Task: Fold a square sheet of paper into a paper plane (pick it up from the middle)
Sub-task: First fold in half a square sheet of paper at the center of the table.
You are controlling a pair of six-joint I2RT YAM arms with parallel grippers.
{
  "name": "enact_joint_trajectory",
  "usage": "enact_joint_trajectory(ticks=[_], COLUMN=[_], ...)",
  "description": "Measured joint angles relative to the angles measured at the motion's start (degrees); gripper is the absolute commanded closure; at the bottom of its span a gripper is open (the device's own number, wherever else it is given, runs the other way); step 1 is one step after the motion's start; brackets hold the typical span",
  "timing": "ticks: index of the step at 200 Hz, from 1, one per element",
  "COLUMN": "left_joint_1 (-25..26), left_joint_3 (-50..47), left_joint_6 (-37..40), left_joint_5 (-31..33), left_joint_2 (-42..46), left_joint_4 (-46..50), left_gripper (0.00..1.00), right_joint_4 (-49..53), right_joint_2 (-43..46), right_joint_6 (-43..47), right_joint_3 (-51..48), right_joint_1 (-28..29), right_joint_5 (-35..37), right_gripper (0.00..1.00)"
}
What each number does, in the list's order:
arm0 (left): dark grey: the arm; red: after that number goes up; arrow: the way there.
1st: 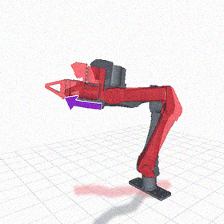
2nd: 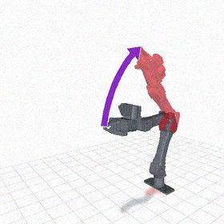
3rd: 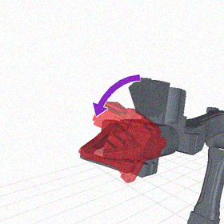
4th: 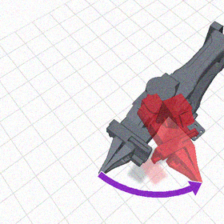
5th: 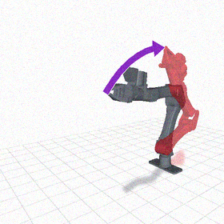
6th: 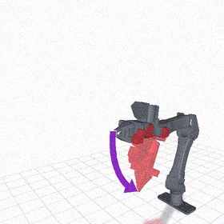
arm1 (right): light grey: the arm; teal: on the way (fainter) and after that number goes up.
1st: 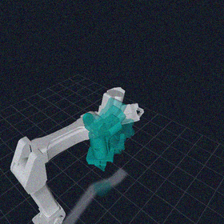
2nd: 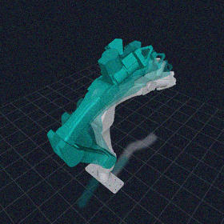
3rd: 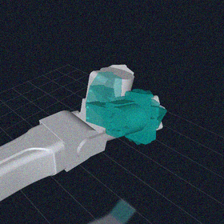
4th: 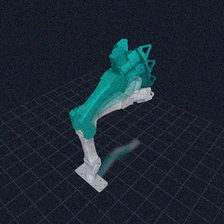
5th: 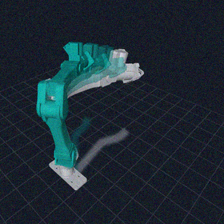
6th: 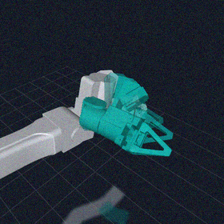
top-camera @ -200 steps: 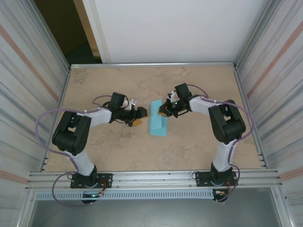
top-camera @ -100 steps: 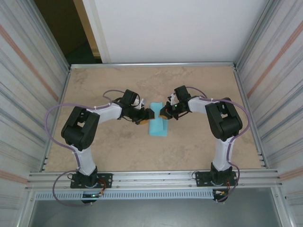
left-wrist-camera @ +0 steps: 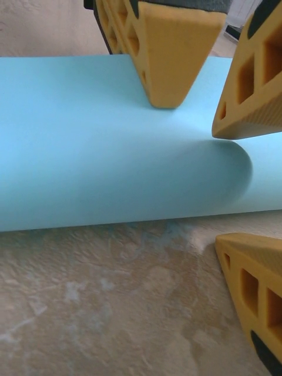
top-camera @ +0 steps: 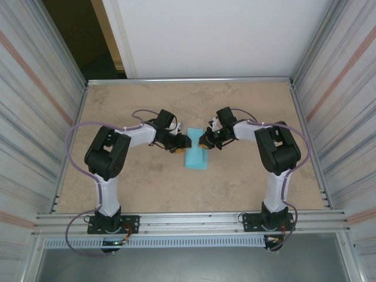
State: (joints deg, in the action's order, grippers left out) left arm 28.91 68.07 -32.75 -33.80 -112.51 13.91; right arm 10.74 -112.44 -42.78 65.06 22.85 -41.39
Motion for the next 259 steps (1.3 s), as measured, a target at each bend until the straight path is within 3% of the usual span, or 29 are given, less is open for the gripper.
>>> enact_joint_trajectory(ticks=[26,60,80,150,211,259], left_joint_1=[0.02,0.24,0.52,2.19,6.54,7.98], left_joint_3=[1.81,3.43,4.37,10.47,17.62,21.05], left_joint_6=[0.07,0.02,0.02,1.55,4.24,4.46], left_joint_5=[0.63,1.7,2.54,6.82,17.33,20.39], left_joint_2=[-1.22,-2.19,-2.64,-5.57,-9.03,-10.88], left_joint_4=[1.77,3.93,5.29,13.4,22.21,26.1], left_gripper=[0.59,0.61,0.61,0.58,0.54,0.48], right_joint_4=[0.02,0.92,1.09,2.71,3.82,3.65], right_joint_2=[0.0,0.33,3.06,18.56,21.75,23.5], right_joint_6=[-0.02,-0.59,-1.88,-5.75,-7.8,-7.82], right_joint_3=[0.0,-0.2,-2.38,-10.93,-15.47,-16.79], right_joint_1=[0.0,-0.09,-0.44,-1.99,-2.78,-3.87], right_joint_5=[0.0,1.31,2.95,14.58,18.93,19.34], right_gripper=[0.94,0.74,0.67,0.66,0.66,0.66])
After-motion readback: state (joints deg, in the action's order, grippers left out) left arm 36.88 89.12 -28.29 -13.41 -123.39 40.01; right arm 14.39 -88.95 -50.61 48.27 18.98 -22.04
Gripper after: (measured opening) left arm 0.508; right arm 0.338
